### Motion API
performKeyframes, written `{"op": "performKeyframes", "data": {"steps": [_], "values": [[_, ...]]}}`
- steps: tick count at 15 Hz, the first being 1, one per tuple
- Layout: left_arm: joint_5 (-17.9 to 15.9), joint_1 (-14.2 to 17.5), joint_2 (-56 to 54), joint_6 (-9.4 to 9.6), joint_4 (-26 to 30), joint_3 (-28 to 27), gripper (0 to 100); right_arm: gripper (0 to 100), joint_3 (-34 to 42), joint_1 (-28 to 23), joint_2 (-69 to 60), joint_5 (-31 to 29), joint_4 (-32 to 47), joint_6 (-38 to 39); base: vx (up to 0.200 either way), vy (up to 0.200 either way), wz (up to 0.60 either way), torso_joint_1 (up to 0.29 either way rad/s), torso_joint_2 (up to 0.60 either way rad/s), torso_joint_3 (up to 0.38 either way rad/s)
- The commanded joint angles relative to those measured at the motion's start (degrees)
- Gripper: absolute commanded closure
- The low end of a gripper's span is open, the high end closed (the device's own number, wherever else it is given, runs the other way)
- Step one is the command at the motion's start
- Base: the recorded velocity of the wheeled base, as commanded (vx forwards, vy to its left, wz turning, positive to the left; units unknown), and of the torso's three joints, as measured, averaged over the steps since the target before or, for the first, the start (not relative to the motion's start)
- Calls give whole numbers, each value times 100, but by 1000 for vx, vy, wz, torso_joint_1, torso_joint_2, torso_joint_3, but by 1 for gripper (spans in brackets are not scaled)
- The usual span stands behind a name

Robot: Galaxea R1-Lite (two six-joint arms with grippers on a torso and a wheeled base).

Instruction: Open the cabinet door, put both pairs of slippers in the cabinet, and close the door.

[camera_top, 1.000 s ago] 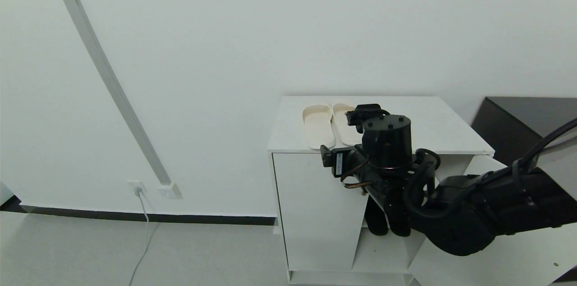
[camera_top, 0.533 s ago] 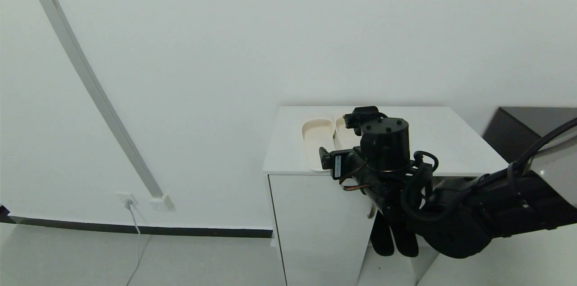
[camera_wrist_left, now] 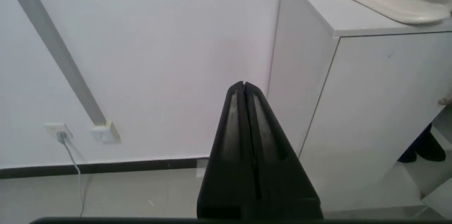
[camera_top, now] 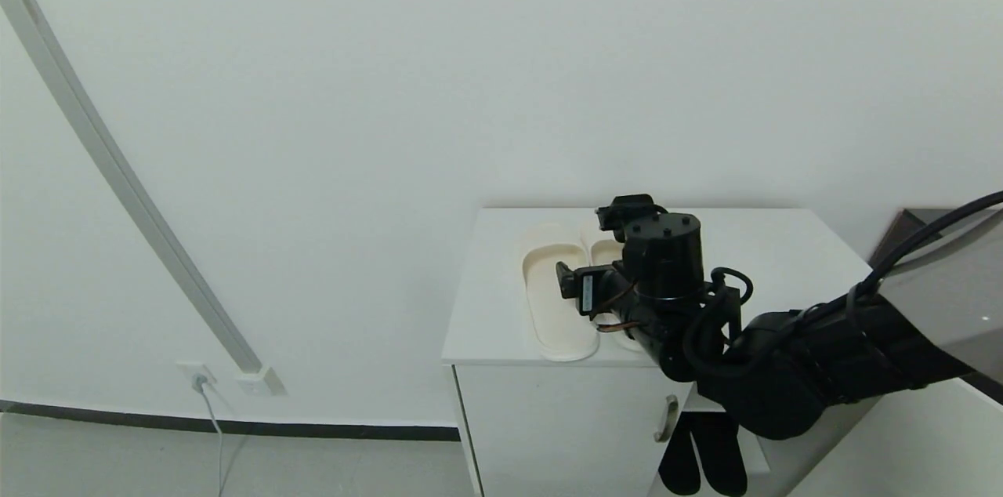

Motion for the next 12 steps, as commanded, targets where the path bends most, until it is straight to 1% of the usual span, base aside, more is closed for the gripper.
{"op": "performKeyframes", "data": {"steps": [1, 8, 12], "values": [[7, 3, 7, -1, -3, 2, 100, 0, -173, -87, 197, 43, 47, -12, 0, 0, 0, 0, 0, 0], [7, 3, 7, -10, 6, -6, 100, 0, -1061, -228, 698, 122, 460, -12, 0, 0, 0, 0, 0, 0], [7, 3, 7, -10, 6, 2, 100, 0, -1325, -237, 909, 122, 496, -12, 0, 0, 0, 0, 0, 0]]}}
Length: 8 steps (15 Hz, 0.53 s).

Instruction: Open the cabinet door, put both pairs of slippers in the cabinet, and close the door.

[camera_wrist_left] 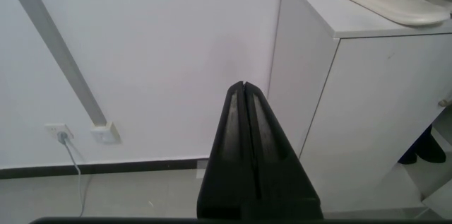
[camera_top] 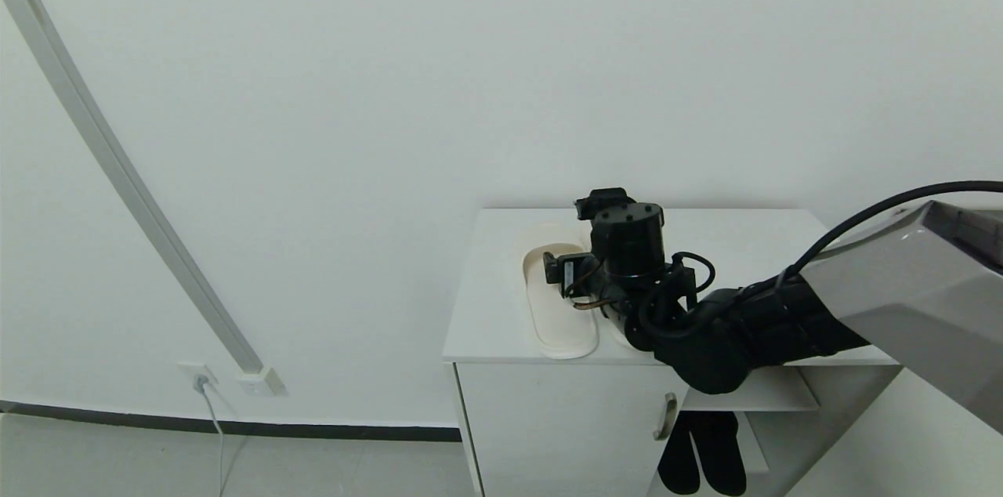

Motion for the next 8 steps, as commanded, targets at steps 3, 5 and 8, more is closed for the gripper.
{"op": "performKeyframes", "data": {"steps": [3, 5, 8], "values": [[1, 0, 7, 1, 2, 2, 100, 0, -178, -8, 179, -11, 17, 1, 0, 0, 0, 0, 0, 0], [1, 0, 7, 1, 2, 2, 100, 100, -204, -8, 188, -20, 17, 1, 0, 0, 0, 0, 0, 0], [1, 0, 7, -7, -7, 2, 100, 100, -222, -8, 197, -20, 26, -8, 0, 0, 0, 0, 0, 0]]}}
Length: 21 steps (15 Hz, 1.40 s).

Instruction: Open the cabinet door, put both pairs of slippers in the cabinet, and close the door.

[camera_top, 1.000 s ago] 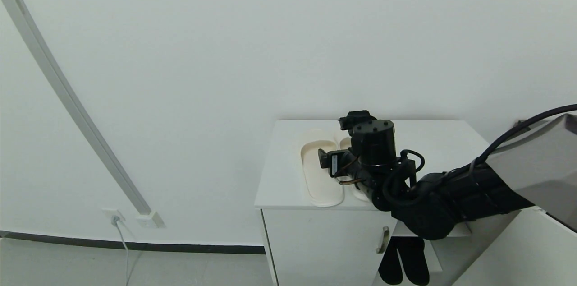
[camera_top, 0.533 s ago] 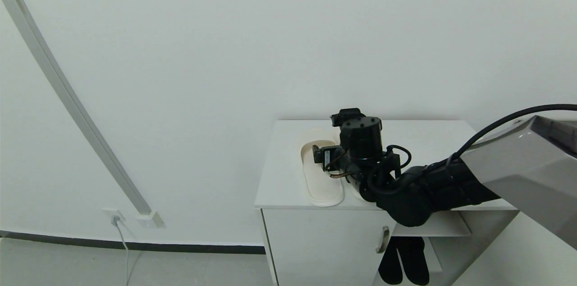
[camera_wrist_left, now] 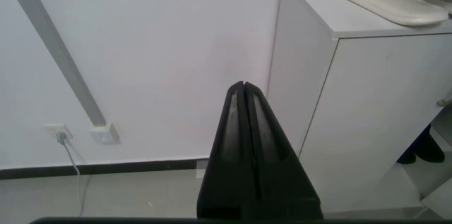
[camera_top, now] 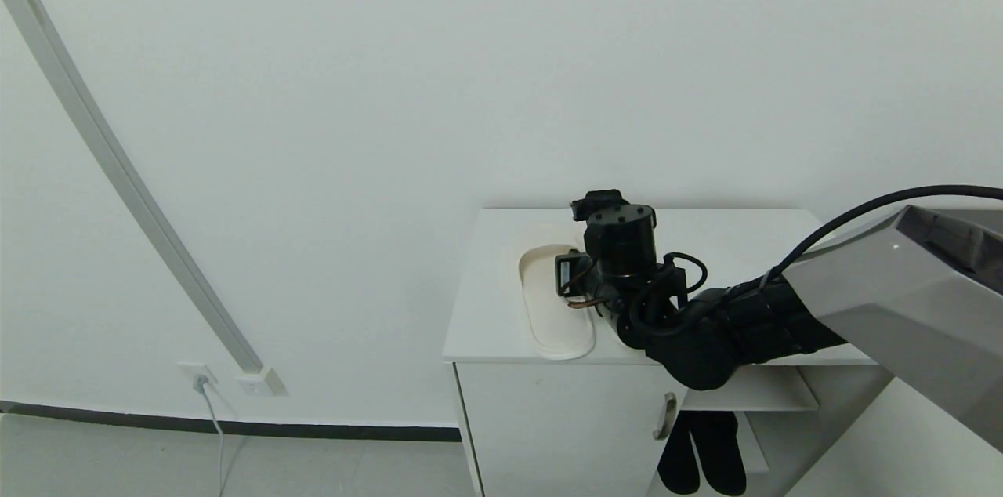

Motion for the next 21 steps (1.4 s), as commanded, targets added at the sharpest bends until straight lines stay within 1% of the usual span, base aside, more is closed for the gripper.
{"op": "performKeyframes", "data": {"steps": [1, 6, 8, 10, 11, 12, 13, 14, 15, 19, 21], "values": [[7, 0, 7, -8, 6, 1, 100, 100, -5, 12, 18, 2, -9, -42, 0, 0, 0, 0, 0, 0], [7, 0, 7, -8, 6, 1, 100, 100, 39, 21, -26, -25, -44, -42, 0, 0, 0, 0, 0, 0], [7, 0, 7, -8, 6, 1, 100, 100, 215, 30, -351, 37, -44, -42, 0, 0, 0, 0, 0, 0], [7, 0, 7, -8, 6, 1, 100, 100, 760, 65, -1046, 503, -35, -51, 0, 0, 0, 0, 0, 0], [7, 0, 7, -8, 6, 1, 100, 100, 927, 91, -1239, 626, -35, -60, 0, 0, 0, 0, 0, 0], [7, 0, 7, -8, -3, 1, 100, 100, 1507, 109, -1810, 925, -35, -86, 0, 0, 0, 0, 0, 0], [7, 0, 7, -8, -3, 1, 100, 100, 1718, 118, -2013, 995, -35, -121, 0, 0, 0, 0, 0, 0], [-1, 0, 7, -8, 6, 1, 100, 100, 2272, 144, -2522, 1241, -44, -165, 0, 0, 0, 0, 0, 0], [7, 0, 7, -8, -3, 1, 100, 100, 2597, 214, -2821, 1382, -44, -174, 0, 0, 0, 0, 0, 0], [7, 0, 7, -8, 6, 1, 100, 100, 3476, 329, -3621, 1619, -26, -209, 0, 0, 0, 0, 0, 0], [-1, 0, 7, 1, 6, 1, 100, 100, 3845, 373, -3805, 1724, -44, -543, 0, 0, 0, 0, 0, 0]]}}
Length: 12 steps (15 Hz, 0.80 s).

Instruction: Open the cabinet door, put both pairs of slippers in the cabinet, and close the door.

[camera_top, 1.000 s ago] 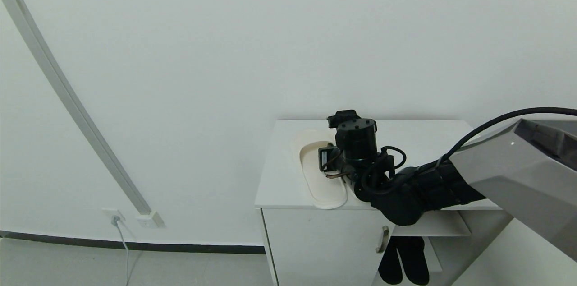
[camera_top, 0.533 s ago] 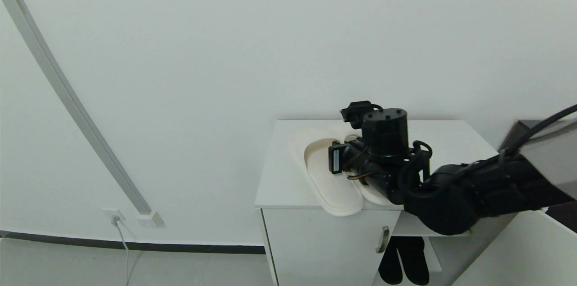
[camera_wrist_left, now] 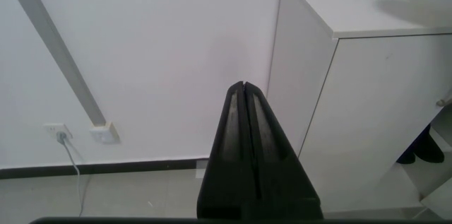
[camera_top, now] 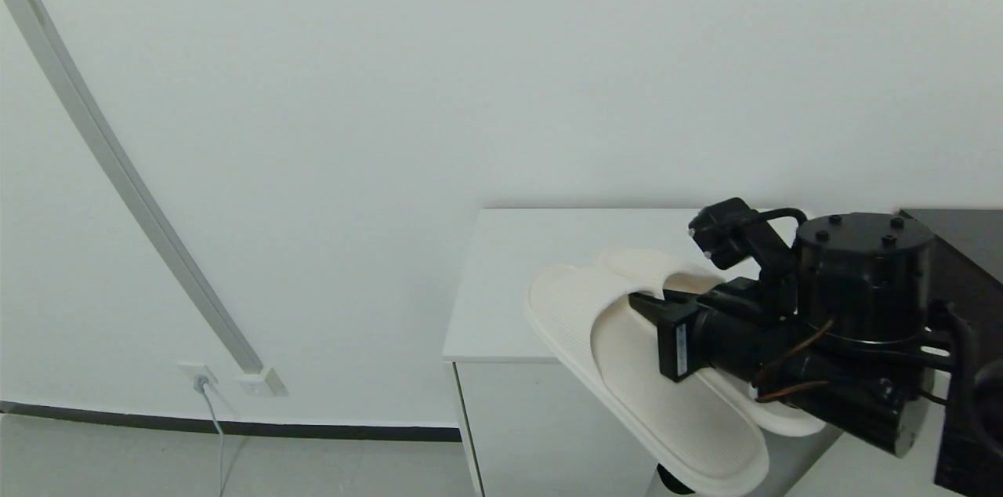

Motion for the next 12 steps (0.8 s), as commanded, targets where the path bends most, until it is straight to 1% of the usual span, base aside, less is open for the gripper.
{"op": "performKeyframes", "data": {"steps": [1, 6, 12], "values": [[5, -2, 7, 6, 3, 1, 100, 100, 284, 70, -413, 34, -11, -71, 0, 0, 0, 0, 0, 0], [5, -2, 7, -3, 3, 1, 100, 100, 275, 263, -377, 25, -11, -54, 0, 0, 0, 0, 0, 0], [5, -2, 7, -3, 3, 1, 100, 100, 275, 298, -360, 16, -11, -45, 0, 0, 0, 0, 0, 0]]}}
